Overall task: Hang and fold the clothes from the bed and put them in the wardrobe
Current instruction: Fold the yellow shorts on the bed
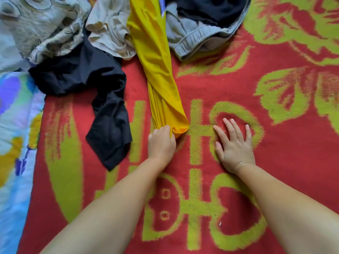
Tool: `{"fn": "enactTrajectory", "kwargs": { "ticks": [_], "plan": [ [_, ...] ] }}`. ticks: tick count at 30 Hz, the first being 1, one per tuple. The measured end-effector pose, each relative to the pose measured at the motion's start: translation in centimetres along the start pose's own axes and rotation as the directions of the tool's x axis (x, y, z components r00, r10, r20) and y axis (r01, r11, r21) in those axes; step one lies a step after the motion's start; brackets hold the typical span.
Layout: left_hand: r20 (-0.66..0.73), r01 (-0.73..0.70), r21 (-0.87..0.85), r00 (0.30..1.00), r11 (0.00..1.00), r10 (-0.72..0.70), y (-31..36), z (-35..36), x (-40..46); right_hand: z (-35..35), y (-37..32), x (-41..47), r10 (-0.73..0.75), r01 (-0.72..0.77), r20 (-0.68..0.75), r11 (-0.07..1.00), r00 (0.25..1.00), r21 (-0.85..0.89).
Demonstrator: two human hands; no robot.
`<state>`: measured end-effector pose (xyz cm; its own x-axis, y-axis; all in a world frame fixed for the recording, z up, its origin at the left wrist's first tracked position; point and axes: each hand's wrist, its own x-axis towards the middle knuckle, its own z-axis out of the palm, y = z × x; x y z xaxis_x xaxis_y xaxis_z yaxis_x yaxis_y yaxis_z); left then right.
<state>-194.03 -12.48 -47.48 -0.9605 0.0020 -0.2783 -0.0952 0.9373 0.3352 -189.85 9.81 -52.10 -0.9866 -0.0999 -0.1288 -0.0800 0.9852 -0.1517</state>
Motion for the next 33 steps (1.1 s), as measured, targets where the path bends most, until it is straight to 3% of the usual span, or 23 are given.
{"fn": "enactTrajectory", "kwargs": {
  "ticks": [4,6,11,15,17,19,22,25,27,30,33],
  "plan": [
    [0.091,0.064,-0.116,0.994,0.991,-0.054,0.7,-1.9,-6.3,-2.6,-1.4,-1.0,0.051,-0.056,0.294,0.998,0.955,0.009],
    [0.110,0.085,-0.166,0.992,0.983,-0.067,2.1,-4.2,-9.1,-5.7,-3.7,-2.5,-0.017,-0.027,0.401,0.994,0.916,0.102],
    [0.057,0.030,-0.348,0.998,0.937,-0.011,9.1,-14.3,-15.0,-17.9,-8.5,-5.8,-0.257,0.166,0.271,0.933,0.927,0.319],
    [-0.038,-0.077,-0.489,0.997,0.869,0.066,13.8,-25.0,-18.3,-30.5,-11.0,-6.3,-0.245,0.004,0.267,0.743,0.932,0.669],
    [-0.096,-0.155,-0.554,0.988,0.818,0.123,15.5,-29.7,-19.5,-36.3,-11.8,-6.4,-0.214,0.017,0.218,0.749,0.952,0.662],
    [-0.198,-0.244,-0.620,0.968,0.746,0.152,16.7,-33.6,-20.8,-41.4,-12.6,-6.8,-0.282,0.121,0.176,0.785,0.943,0.608],
    [-0.334,-0.352,-0.701,0.931,0.621,0.150,16.6,-37.4,-22.1,-47.6,-13.8,-7.7,-0.306,0.160,0.112,0.735,0.945,0.659],
    [-0.405,-0.408,-0.687,0.902,0.601,0.150,15.1,-39.5,-22.8,-53.1,-15.3,-7.8,-0.272,0.243,-0.053,0.734,0.961,0.635],
    [-0.362,-0.364,-0.646,0.920,0.671,0.151,14.0,-39.7,-22.6,-56.3,-16.8,-8.1,-0.199,0.250,-0.159,0.623,0.967,0.741],
    [-0.204,-0.325,-0.466,0.944,0.823,0.257,11.8,-38.2,-21.9,-59.7,-18.3,-8.5,-0.076,0.192,-0.177,0.365,0.981,0.911],
    [-0.081,-0.300,-0.431,0.952,0.851,0.295,10.6,-37.2,-22.0,-62.3,-18.4,-8.6,0.017,0.191,-0.194,0.125,0.981,0.974]
  ]
}}
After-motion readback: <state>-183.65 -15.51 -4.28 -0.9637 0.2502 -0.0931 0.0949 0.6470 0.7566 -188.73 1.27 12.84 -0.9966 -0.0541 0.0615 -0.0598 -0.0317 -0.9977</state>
